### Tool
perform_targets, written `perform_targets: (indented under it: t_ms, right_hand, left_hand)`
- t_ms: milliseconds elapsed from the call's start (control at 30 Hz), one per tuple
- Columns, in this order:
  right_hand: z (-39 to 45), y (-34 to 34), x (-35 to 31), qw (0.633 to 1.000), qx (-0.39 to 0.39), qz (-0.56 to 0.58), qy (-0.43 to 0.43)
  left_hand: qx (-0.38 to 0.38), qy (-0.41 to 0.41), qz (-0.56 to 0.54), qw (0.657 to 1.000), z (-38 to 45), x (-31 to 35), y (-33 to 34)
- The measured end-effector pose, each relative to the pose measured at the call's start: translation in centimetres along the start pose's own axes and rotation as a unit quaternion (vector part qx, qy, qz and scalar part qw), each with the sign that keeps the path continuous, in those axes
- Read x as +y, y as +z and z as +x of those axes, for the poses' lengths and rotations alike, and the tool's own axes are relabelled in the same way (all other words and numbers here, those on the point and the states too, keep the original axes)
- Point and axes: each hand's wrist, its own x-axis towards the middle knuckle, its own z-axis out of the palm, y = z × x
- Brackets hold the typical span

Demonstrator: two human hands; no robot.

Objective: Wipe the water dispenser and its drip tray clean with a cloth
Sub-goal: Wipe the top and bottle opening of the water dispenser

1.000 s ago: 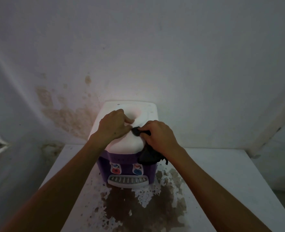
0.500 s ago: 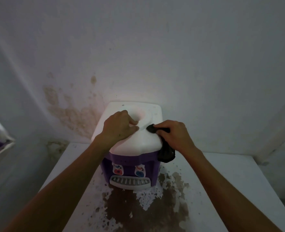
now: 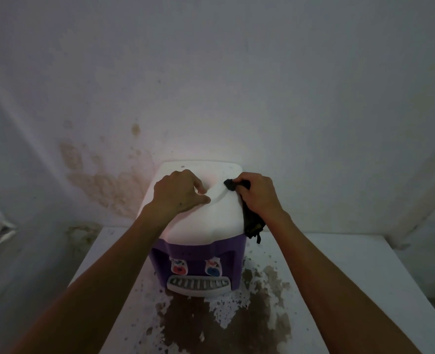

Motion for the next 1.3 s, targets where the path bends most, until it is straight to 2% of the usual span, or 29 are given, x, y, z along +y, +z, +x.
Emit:
perform_targets:
  t_ms: [200, 333, 533, 733, 833, 933, 1067, 1167, 1300]
  right_hand:
    - [-4.4, -1.3, -1.0, 0.994, -0.061, -0.038, -0.085]
    - [-5.5, -1.8, -1.1, 0.989, -0.093, -0.041, -0.110]
    - [-3.8, 0.1, -2.2, 0.984, -0.035, -0.102, -0.141]
    - [-0.6, 0.5, -1.9, 0.990, 0.006, -0.115, -0.077]
    - [0.2, 0.5, -1.7, 0.996, 0.018, -0.083, -0.041]
    - [-0.7, 0.4, -2.0, 0.994, 0.021, -0.065, -0.086]
    - [-2.4, 0.2, -2.7, 0.980, -0.031, -0.076, -0.183]
    - [-1.8, 0.7, -2.6, 0.979, -0.021, -0.089, -0.181]
    - [0.0, 1.1, -1.6, 0.989, 0.026, -0.065, -0.128]
  left_hand:
    - [0.004, -0.009, -0.010, 1.000, 0.1, 0.0, 0.4]
    - [-0.010, -0.008, -0.026, 1.000, 0.3, -0.2, 0.1]
    - [-0.010, 0.003, -0.027, 1.000, -0.1, -0.4, 0.0]
    - [-0.010, -0.009, -0.023, 1.000, -0.4, -0.1, -0.1]
    - [-0.014, -0.013, -0.022, 1.000, -0.3, 0.0, -0.1]
    - [-0.013, -0.012, -0.022, 1.000, -0.3, -0.1, -0.1]
    - [-0.017, -0.007, -0.021, 1.000, 0.1, -0.3, -0.1]
    - [-0.022, 0.007, -0.009, 1.000, 0.3, -0.3, -0.2]
    - [-0.020, 0.022, -0.004, 1.000, 0.3, -0.4, -0.3]
